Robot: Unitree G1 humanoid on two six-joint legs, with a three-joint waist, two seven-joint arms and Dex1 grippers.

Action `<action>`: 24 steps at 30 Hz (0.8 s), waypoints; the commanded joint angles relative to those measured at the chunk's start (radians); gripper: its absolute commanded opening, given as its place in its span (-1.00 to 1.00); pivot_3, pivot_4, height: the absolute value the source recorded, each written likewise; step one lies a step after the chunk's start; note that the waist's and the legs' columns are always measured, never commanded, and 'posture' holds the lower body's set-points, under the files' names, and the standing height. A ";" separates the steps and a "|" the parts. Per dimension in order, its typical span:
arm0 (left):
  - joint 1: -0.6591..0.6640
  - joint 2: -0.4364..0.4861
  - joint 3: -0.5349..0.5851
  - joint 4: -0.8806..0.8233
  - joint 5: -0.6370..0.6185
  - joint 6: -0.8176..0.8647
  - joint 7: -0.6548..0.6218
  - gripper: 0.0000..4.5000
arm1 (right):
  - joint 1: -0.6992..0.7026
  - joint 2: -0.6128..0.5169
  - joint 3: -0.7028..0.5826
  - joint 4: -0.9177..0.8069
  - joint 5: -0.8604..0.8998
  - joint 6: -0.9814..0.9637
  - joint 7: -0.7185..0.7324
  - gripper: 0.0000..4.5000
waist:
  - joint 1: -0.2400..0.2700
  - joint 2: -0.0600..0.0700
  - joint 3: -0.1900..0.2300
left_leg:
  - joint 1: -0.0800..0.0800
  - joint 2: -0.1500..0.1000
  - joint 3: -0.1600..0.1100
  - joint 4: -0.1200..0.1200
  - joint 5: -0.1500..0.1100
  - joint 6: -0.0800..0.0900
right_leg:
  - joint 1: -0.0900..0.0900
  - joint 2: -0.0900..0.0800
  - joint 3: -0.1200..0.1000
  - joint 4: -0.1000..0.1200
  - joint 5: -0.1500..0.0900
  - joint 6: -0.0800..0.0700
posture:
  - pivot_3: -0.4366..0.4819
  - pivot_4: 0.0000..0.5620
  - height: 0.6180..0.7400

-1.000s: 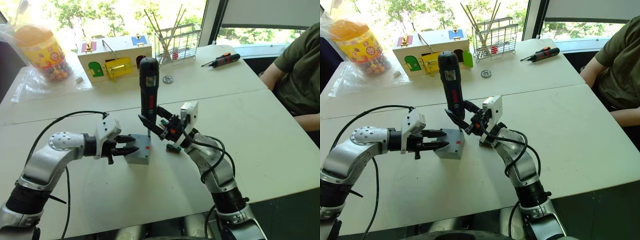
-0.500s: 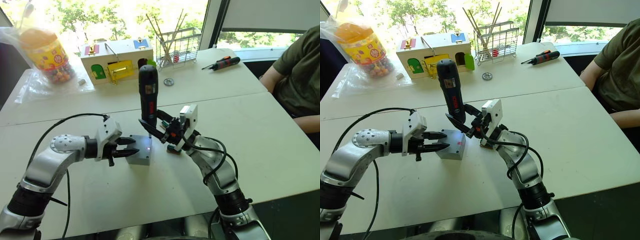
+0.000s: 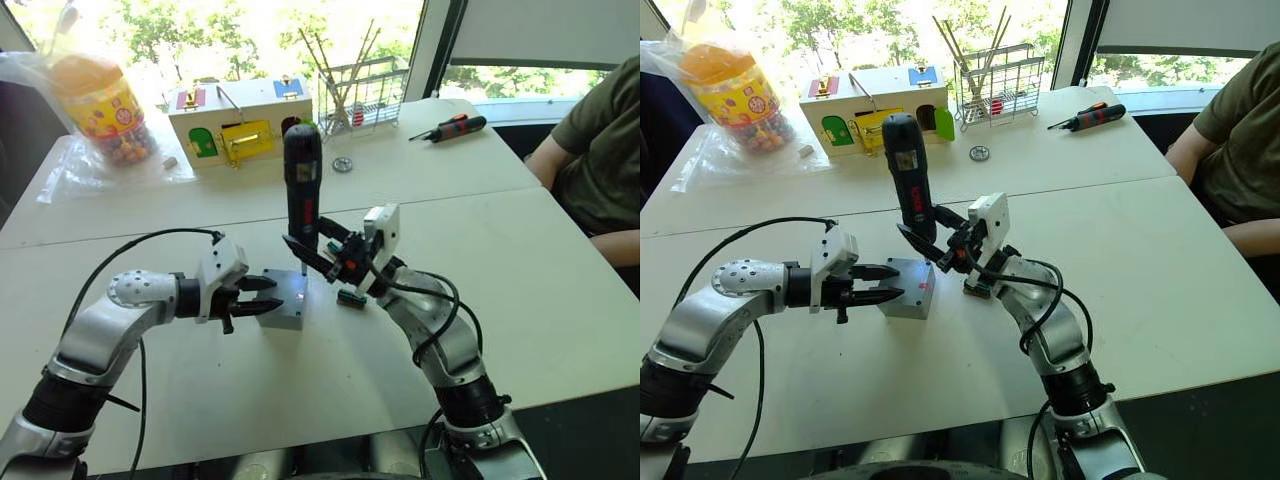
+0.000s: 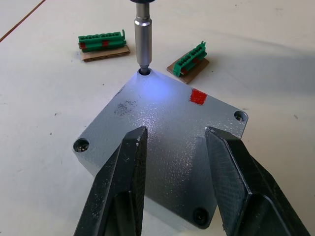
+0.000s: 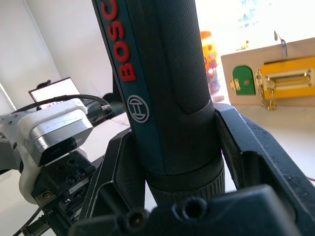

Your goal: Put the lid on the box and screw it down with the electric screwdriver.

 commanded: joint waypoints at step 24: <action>-0.273 -0.099 -0.035 0.054 -0.061 0.009 -0.112 -0.17 | -0.530 -0.560 -0.537 0.107 0.664 1.060 -0.349 -0.19 | -0.004 0.002 0.010 | -0.034 -0.001 -0.001 0.007 0.005 -0.007 | -0.026 -0.004 -0.002 0.003 0.000 0.000 | -0.05 -0.47 1.00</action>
